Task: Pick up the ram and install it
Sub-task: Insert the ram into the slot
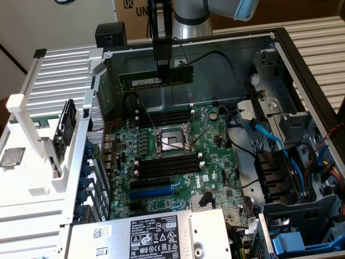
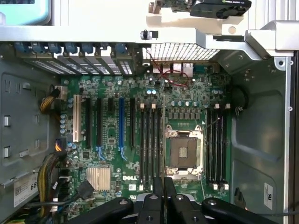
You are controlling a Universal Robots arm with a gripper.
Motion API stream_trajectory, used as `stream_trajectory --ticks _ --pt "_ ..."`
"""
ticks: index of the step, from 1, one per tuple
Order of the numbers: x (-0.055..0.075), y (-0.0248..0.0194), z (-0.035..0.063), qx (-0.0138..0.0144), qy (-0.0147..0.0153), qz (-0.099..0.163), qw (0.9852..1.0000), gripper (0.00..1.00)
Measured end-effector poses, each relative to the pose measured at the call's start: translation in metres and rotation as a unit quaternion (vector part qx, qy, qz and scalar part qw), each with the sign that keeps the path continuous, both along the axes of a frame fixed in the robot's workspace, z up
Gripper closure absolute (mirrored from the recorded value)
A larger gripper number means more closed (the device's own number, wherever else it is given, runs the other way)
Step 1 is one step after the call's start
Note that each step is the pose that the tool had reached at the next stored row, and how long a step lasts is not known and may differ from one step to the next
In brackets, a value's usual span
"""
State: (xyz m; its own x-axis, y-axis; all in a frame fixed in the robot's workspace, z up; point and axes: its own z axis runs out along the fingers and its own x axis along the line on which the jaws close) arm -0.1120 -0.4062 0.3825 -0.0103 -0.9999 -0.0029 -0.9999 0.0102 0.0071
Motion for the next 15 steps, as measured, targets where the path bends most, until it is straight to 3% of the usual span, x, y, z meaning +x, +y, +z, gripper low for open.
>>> stream_trajectory --ticks 3,10,15 --pt "0.0 0.0063 -0.0029 -0.0073 0.0 0.0 1.0 0.87" --pt "0.002 0.0066 -0.0148 -0.008 0.0008 0.0 1.0 0.87" --pt "0.002 0.0066 -0.0158 -0.0081 0.002 0.0 1.0 0.87"
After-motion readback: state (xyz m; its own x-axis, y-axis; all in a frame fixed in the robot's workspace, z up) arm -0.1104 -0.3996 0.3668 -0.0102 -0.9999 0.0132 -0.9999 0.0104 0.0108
